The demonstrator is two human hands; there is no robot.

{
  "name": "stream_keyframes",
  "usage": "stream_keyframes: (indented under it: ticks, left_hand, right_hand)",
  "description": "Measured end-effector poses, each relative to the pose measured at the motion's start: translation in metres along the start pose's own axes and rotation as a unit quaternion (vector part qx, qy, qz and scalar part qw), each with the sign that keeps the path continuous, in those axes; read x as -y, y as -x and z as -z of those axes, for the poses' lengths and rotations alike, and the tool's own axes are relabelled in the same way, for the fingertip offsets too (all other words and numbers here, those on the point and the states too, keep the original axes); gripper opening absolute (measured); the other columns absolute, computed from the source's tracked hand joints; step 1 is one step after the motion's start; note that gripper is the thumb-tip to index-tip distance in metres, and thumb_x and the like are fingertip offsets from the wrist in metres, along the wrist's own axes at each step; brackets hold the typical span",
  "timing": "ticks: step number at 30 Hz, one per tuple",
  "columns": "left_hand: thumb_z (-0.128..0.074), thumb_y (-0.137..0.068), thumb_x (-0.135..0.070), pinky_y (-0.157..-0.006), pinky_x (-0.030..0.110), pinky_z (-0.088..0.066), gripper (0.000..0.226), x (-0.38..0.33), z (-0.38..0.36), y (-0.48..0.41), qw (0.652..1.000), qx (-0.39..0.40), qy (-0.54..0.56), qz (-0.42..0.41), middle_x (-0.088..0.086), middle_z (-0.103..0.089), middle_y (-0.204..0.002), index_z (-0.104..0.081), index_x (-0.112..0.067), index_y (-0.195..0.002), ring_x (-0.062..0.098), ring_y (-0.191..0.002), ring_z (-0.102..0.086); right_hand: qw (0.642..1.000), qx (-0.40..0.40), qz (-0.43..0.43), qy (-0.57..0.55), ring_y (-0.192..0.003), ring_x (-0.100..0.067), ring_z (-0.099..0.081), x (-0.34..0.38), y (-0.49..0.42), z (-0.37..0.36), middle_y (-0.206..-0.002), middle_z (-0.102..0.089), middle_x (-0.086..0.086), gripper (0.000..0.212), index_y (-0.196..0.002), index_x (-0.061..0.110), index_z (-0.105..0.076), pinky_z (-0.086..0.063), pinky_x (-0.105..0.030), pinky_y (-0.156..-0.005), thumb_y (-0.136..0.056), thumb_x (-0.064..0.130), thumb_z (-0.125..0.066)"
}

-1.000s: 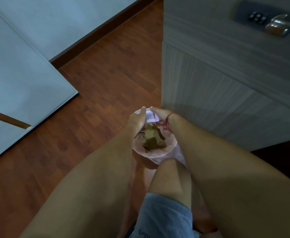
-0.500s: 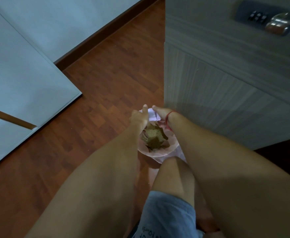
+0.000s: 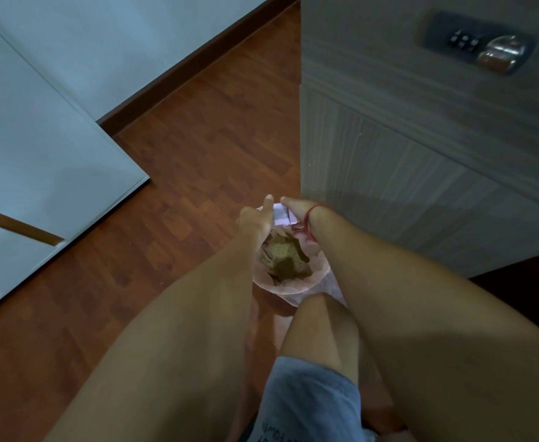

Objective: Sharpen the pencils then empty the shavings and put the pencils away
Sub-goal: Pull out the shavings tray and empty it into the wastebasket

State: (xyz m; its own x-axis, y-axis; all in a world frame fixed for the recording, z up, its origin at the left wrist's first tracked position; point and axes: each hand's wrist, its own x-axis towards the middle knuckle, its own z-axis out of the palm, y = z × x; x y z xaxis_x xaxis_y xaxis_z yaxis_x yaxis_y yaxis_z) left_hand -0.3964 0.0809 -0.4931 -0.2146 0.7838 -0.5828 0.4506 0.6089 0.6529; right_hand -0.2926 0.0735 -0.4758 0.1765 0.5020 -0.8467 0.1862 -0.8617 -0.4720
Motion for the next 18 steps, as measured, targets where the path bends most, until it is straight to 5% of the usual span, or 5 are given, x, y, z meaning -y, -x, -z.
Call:
stream_keyframes:
  ticks: [6,14,18]
  left_hand:
    - [-0.046,-0.088,-0.058,-0.087,0.04,-0.056,0.063,0.0021,-0.0008,-0.0023,1.0,0.009,-0.009,-0.007,0.017,-0.066,-0.112,-0.056,-0.005,-0.12,0.031,-0.096,-0.067]
    - [-0.043,-0.09,-0.057,-0.09,0.043,-0.055,0.061,0.0,0.0001,-0.0033,1.0,0.016,-0.02,-0.006,0.018,-0.067,-0.114,-0.059,-0.006,-0.119,0.033,-0.099,-0.067]
    - [-0.041,-0.092,-0.055,-0.085,0.04,-0.057,0.061,-0.0002,0.0005,-0.0064,1.0,0.013,-0.025,-0.011,0.019,-0.066,-0.112,-0.058,-0.003,-0.119,0.03,-0.086,-0.066]
  right_hand:
    - [0.999,0.04,0.013,-0.025,-0.058,-0.017,-0.045,-0.0019,-0.0017,0.0049,-0.068,-0.05,-0.005,0.038,-0.105,0.016,-0.05,-0.03,-0.025,-0.05,-0.089,0.051,-0.048]
    - [0.999,0.028,0.023,-0.027,-0.054,-0.017,-0.043,0.0013,0.0001,0.0047,-0.063,-0.049,-0.005,0.034,-0.079,0.015,-0.051,-0.031,-0.025,-0.05,-0.09,0.047,-0.048]
    - [0.998,0.028,0.024,-0.042,-0.059,-0.017,-0.045,0.0027,-0.0014,0.0035,-0.069,-0.051,-0.005,0.033,-0.087,0.013,-0.055,-0.032,-0.025,-0.053,-0.089,0.046,-0.048]
